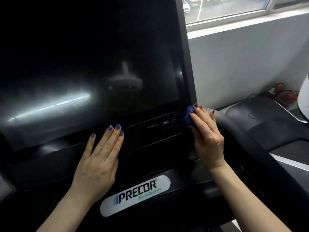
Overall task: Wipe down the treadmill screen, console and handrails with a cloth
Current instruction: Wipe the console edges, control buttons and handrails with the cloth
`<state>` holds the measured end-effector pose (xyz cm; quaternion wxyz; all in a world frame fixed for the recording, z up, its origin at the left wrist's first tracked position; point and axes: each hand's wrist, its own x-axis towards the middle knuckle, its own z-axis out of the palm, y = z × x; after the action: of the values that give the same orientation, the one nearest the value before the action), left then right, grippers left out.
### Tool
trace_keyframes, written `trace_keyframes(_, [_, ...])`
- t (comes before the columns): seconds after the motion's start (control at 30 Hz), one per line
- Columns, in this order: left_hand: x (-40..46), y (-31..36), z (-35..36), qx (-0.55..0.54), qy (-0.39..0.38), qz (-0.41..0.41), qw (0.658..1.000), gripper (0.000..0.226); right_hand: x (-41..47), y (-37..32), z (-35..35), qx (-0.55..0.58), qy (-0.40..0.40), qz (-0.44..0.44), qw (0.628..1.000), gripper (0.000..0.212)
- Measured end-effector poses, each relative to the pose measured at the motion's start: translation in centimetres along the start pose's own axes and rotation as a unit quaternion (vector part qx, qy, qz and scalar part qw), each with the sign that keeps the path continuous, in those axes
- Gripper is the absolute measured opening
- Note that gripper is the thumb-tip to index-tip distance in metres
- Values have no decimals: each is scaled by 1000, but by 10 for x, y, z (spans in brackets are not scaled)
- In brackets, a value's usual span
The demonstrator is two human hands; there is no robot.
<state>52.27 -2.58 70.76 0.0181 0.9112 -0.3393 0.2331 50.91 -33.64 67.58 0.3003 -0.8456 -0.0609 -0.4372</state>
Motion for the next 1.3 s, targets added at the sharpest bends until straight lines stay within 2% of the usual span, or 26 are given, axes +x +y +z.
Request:
trace_keyframes(0.3, [116,34,-3,7,26,113,993,57,13,5,-8,91,95,106,986,33])
trace_keyframes(0.4, [154,42,-2,17,40,136,990,55,17,8,-6,90,87,96,987,33])
trace_keyframes(0.57, [200,47,-4,46,37,158,986,55,-2,8,14,65,9,89,994,42])
trace_keyframes(0.77, [223,41,-8,74,31,176,981,55,40,11,32,58,58,91,992,42])
trace_keyframes(0.97, [233,34,-17,83,34,186,978,55,35,12,30,46,49,72,995,43])
trace_keyframes(1.13, [244,27,-24,88,40,184,978,57,89,7,45,40,74,70,994,47])
trace_keyframes(1.3, [252,22,-28,91,48,183,978,58,71,6,40,16,75,60,995,47])
